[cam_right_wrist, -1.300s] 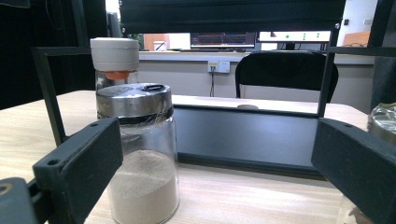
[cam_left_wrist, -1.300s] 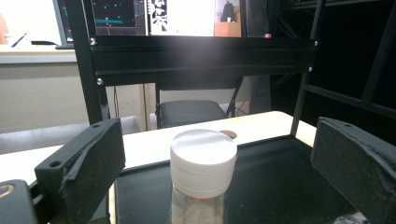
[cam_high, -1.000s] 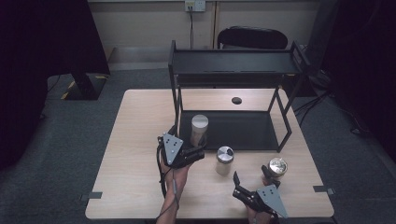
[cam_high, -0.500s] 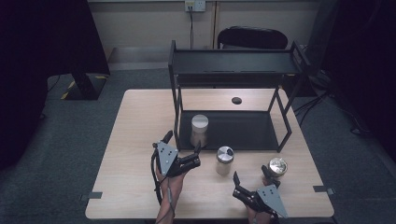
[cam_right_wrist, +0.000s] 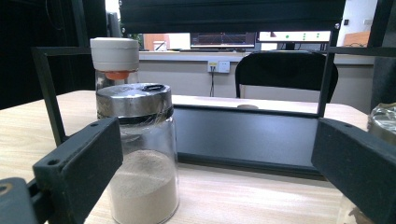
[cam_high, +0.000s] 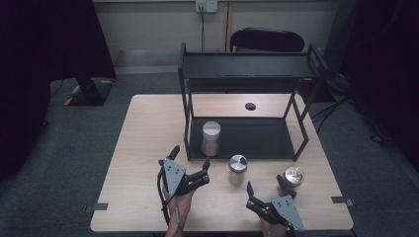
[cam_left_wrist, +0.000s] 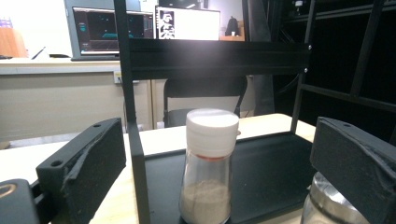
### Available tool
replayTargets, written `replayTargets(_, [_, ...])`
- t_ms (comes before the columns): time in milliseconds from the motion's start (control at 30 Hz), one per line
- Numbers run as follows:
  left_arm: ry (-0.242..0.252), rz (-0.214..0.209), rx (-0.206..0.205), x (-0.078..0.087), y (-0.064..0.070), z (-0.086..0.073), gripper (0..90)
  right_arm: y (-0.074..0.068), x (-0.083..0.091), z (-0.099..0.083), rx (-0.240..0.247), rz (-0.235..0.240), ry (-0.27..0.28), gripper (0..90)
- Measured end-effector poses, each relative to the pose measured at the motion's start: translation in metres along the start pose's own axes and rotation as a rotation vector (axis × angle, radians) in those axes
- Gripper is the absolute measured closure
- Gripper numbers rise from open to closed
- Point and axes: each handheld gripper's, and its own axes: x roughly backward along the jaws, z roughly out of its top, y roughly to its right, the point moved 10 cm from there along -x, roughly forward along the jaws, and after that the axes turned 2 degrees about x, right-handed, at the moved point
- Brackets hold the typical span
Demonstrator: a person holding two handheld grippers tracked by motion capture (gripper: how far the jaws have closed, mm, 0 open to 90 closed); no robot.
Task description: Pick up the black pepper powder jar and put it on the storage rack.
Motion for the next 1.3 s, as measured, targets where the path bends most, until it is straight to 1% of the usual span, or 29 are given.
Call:
replayTargets(67, [-0.005,0.0,0.015,0.001,-0.001,-0.004,2.9,0.0,0.0,0.0,0.0,0.0,0.0,1.1])
replayTargets(133, [-0.008,0.002,0.016,0.003,-0.001,-0.007,2.9,0.0,0.0,0.0,0.0,0.0,0.0,1.1])
replayTargets(267, [0.003,-0.002,0.019,0.006,-0.001,-0.015,2.9,0.0,0.0,0.0,0.0,-0.001,0.0,1.1])
replayTargets(400, [-0.003,0.002,0.02,0.008,-0.001,-0.022,2.8,0.0,0.0,0.0,0.0,0.0,0.0,1.1])
replayTargets(467, [-0.008,0.002,0.027,0.009,-0.002,-0.025,2.8,0.0,0.0,0.0,0.0,0.0,0.0,1.1])
replayTargets(600, [-0.015,0.012,0.029,0.011,-0.004,-0.031,2.8,0.0,0.0,0.0,0.0,0.0,0.0,1.1])
replayTargets(667, [-0.017,0.022,0.019,0.011,-0.005,-0.035,2.8,0.0,0.0,0.0,0.0,0.0,0.0,1.1])
replayTargets(733, [-0.024,0.028,0.02,0.012,-0.005,-0.04,2.8,0.0,0.0,0.0,0.001,0.0,0.0,1.1])
replayTargets(867, [-0.034,0.029,0.015,0.012,-0.004,-0.048,2.7,0.0,0.0,0.0,0.0,-0.001,-0.001,1.1])
replayTargets(1133, [-0.048,0.031,0.004,0.009,-0.005,-0.057,2.8,0.0,0.0,0.0,0.0,-0.003,0.0,1.1])
replayTargets(1167, [-0.051,0.033,-0.001,0.009,-0.005,-0.058,2.8,0.0,0.0,0.0,0.0,-0.003,-0.001,1.1])
replayTargets(1233, [-0.052,0.053,-0.03,0.008,-0.003,-0.062,2.5,0.0,0.0,0.0,0.002,-0.003,-0.002,1.1])
replayTargets(1300, [-0.063,0.052,-0.02,0.007,-0.004,-0.065,2.3,0.0,0.0,0.0,0.001,-0.003,-0.002,1.1])
